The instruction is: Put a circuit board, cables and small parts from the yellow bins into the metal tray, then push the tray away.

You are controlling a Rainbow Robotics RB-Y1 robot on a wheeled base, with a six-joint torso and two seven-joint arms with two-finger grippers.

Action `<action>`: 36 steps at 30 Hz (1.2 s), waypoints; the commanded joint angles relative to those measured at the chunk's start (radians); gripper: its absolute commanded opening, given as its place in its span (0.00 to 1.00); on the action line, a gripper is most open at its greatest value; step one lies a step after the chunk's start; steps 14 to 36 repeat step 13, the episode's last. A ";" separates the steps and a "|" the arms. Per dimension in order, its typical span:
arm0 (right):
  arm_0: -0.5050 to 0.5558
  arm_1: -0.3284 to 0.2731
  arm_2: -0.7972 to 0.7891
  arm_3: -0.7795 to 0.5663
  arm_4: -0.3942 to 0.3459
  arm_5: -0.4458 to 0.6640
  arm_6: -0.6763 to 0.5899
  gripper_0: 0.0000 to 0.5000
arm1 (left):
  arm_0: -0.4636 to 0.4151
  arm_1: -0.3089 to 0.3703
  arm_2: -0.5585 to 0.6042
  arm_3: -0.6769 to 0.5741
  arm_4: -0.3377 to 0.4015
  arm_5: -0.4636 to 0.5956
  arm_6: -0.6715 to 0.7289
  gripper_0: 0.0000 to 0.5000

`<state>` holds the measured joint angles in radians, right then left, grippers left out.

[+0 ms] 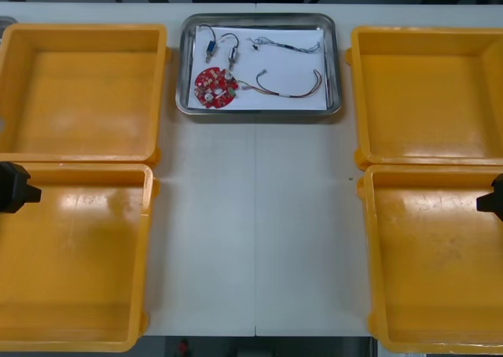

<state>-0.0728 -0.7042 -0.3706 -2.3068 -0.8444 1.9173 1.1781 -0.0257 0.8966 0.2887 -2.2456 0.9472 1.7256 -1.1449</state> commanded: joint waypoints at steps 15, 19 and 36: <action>-0.002 -0.034 0.012 -0.005 -0.001 0.003 -0.035 1.00 | 0.016 0.039 0.030 -0.025 0.007 -0.004 -0.033 1.00; -0.002 -0.034 0.012 -0.005 -0.001 0.003 -0.035 1.00 | 0.016 0.039 0.030 -0.025 0.007 -0.004 -0.033 1.00; -0.002 -0.034 0.012 -0.005 -0.001 0.003 -0.035 1.00 | 0.016 0.039 0.030 -0.025 0.007 -0.004 -0.033 1.00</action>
